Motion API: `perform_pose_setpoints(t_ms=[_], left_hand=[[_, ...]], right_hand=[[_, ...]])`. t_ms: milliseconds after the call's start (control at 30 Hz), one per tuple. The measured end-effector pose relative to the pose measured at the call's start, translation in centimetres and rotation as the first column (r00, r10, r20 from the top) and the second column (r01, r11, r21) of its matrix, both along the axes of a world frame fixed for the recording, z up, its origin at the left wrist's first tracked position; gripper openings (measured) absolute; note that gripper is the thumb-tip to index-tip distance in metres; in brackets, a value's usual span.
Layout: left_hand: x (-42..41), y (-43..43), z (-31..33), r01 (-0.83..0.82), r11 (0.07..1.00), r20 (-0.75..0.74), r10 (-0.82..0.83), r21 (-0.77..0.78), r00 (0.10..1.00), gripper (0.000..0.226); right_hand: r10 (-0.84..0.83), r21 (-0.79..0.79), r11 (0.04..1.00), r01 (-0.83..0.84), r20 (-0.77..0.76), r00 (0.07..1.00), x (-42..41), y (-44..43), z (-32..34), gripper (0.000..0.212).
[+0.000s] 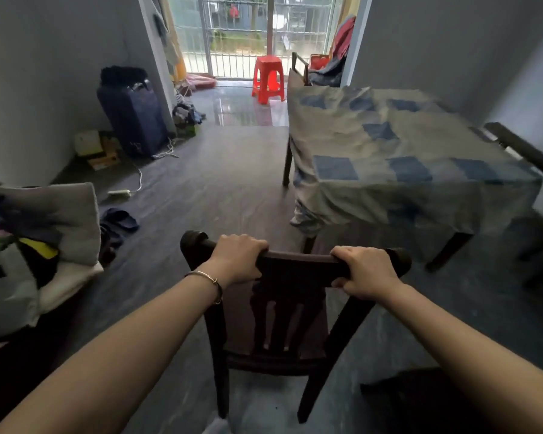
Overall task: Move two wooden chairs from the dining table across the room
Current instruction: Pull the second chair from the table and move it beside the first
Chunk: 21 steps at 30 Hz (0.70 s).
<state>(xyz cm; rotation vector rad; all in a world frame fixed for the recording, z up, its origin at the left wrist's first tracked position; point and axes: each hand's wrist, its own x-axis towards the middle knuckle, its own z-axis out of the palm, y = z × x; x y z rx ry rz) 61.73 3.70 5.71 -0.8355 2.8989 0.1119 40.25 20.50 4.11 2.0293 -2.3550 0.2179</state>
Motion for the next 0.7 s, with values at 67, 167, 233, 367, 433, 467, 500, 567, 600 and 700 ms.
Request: perform_pose_setpoints(t_ms=[67,167,233,367,433,467,500,567,600,700], left_hand=[[-0.5,4.3,-0.3,-0.032,0.999,-0.008,0.032,-0.005,0.999,0.038],[-0.9,11.0,-0.5,-0.062,0.998,-0.015,0.062,0.028,0.998,0.036],[-1.1,14.7,-0.8,-0.085,0.996,-0.023,0.086,0.033,0.996,0.036],[-1.1,21.8,-0.9,-0.102,0.995,-0.048,0.103,0.025,0.994,0.035],[-1.1,25.3,-0.9,-0.099,0.995,-0.06,0.099,0.011,0.993,0.033],[-1.1,26.8,-0.9,-0.093,0.996,-0.072,0.094,0.015,0.993,0.032],[-1.0,28.6,-1.1,-0.094,0.995,-0.076,0.096,0.029,0.992,0.031],[-0.8,31.7,-1.5,-0.115,0.993,-0.087,0.118,0.039,0.989,0.03],[-0.8,33.2,-1.5,-0.121,0.992,-0.094,0.123,0.03,0.988,0.03],[-0.7,37.2,-2.0,-0.147,0.988,-0.093,0.15,0.041,0.984,0.028]], right_hand=[[0.037,0.001,0.999,-0.037,-0.009,0.999,-1.0,3.6,0.2,0.047],[0.083,0.013,0.997,-0.082,-0.046,0.996,-2.1,9.3,0.7,0.045],[0.108,0.006,0.994,-0.108,-0.079,0.991,-2.8,12.3,0.8,0.043],[0.13,-0.018,0.991,-0.133,-0.122,0.984,-3.0,18.8,0.8,0.044],[0.127,-0.017,0.991,-0.13,-0.13,0.983,-2.8,22.5,0.6,0.044],[0.127,-0.027,0.991,-0.131,-0.13,0.983,-2.8,24.0,0.6,0.044],[0.128,-0.024,0.991,-0.132,-0.126,0.984,-2.8,25.7,0.3,0.045],[0.14,-0.036,0.989,-0.146,-0.136,0.981,-3.0,28.6,-0.2,0.046],[0.143,-0.041,0.988,-0.15,-0.14,0.98,-3.2,29.8,-0.3,0.046],[0.174,-0.029,0.984,-0.178,-0.109,0.979,-3.5,33.0,-1.0,0.043]])
